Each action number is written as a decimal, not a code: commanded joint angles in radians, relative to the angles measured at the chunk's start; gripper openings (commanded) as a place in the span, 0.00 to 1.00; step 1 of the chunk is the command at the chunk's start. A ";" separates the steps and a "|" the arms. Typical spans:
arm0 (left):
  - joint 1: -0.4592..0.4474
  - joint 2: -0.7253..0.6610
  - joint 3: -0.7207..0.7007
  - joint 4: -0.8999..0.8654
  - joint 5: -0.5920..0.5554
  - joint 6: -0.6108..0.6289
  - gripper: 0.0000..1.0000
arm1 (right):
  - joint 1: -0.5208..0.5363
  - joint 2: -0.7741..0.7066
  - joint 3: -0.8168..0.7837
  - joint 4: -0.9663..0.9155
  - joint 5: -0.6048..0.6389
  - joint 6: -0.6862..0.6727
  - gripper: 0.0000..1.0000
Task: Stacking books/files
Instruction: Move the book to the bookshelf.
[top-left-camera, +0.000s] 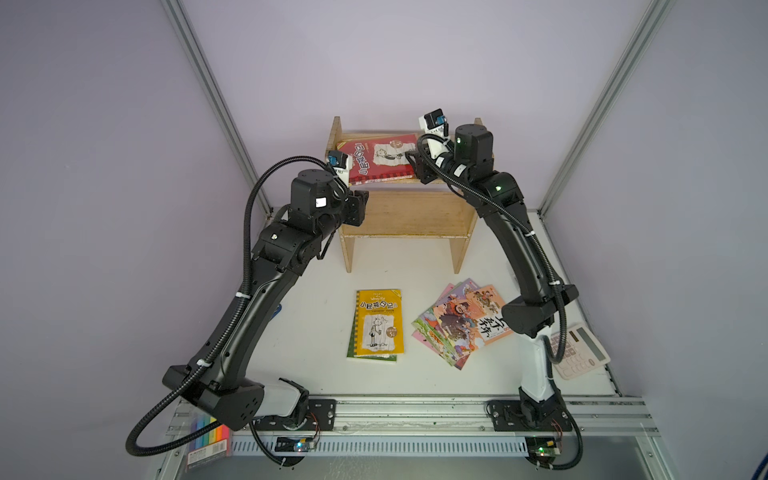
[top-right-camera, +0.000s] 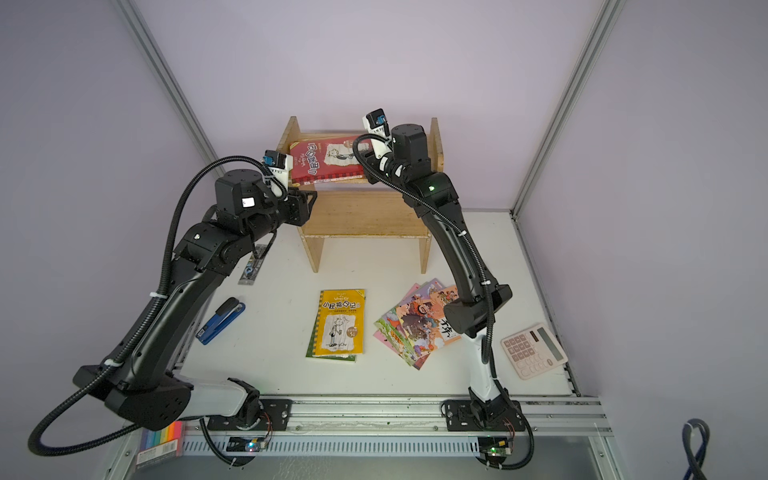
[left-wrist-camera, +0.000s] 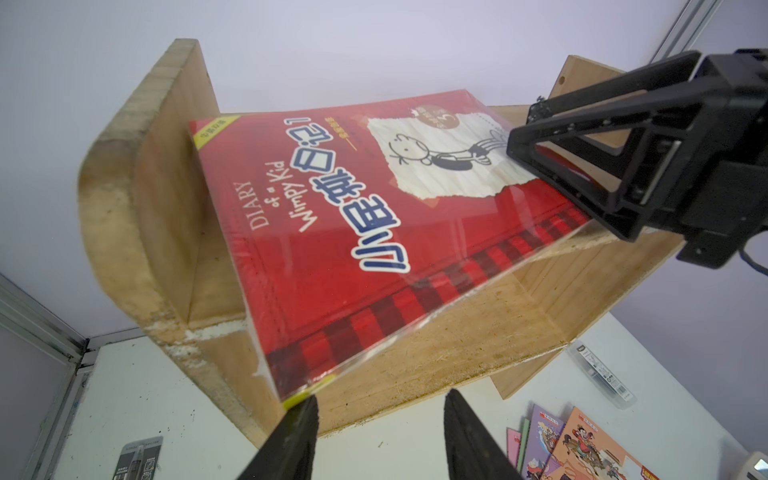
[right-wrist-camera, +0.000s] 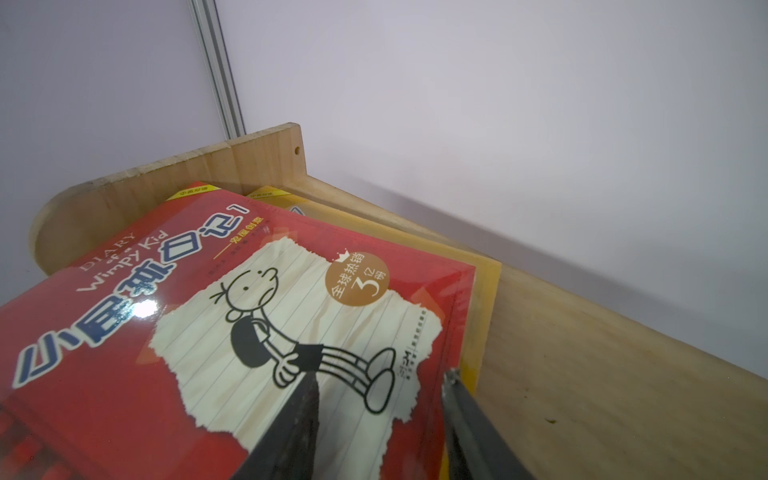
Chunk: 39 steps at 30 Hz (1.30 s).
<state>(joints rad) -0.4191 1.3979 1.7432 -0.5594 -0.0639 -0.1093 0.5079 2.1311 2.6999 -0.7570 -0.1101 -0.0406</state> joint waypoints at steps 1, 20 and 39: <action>0.006 0.025 0.031 0.045 0.029 0.005 0.52 | 0.001 -0.013 -0.002 -0.052 0.007 -0.010 0.52; 0.046 0.141 0.145 0.026 0.080 0.002 0.52 | -0.001 -0.089 -0.004 -0.152 -0.040 -0.114 0.88; 0.054 0.015 0.027 0.059 0.127 -0.017 0.52 | -0.001 -0.071 -0.004 -0.227 -0.015 -0.237 0.99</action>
<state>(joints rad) -0.3702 1.4368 1.7821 -0.5426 0.0654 -0.1184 0.5079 2.0529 2.6953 -0.9768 -0.1616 -0.2672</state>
